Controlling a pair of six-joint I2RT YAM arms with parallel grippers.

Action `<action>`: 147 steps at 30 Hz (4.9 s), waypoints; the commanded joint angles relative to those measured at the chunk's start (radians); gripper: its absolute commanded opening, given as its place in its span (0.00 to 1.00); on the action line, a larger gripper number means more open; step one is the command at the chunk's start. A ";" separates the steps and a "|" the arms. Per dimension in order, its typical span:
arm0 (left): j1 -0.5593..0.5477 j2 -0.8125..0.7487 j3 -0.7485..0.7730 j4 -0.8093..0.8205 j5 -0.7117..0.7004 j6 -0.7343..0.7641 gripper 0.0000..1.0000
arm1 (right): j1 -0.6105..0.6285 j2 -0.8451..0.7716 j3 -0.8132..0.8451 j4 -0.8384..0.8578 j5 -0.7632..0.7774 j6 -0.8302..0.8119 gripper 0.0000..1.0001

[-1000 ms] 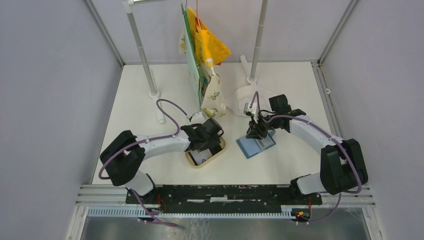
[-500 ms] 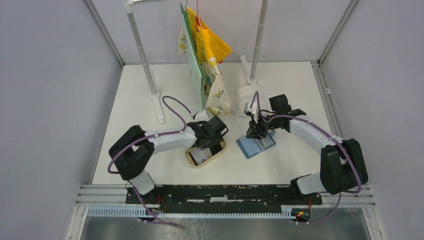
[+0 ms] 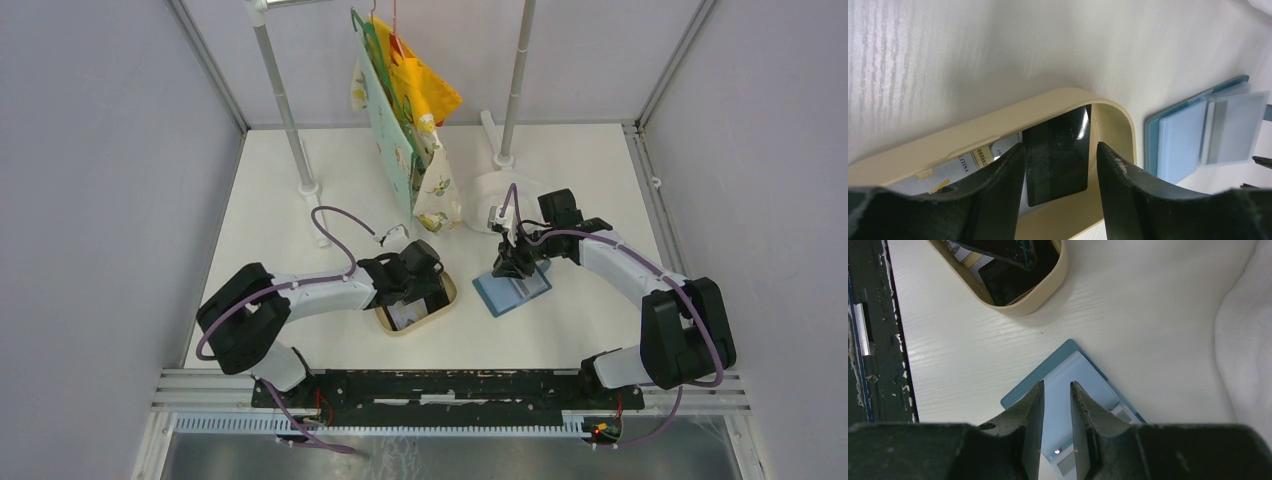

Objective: Put the credit cards into the card holder
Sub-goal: Pick up the credit card from the storage box.

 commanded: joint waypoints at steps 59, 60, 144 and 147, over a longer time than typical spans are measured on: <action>-0.006 -0.006 -0.073 0.230 0.162 0.002 0.50 | 0.254 0.195 -0.048 0.298 0.113 0.332 0.24; -0.006 -0.008 -0.075 0.231 0.165 0.003 0.49 | 0.256 0.195 -0.047 0.296 0.113 0.331 0.24; -0.007 -0.529 -0.355 -0.015 -0.120 0.198 0.50 | 0.587 0.288 0.120 0.337 0.799 0.932 0.74; -0.007 -0.522 -0.352 -0.012 -0.113 0.194 0.43 | 0.594 0.310 0.124 0.328 0.818 0.940 0.75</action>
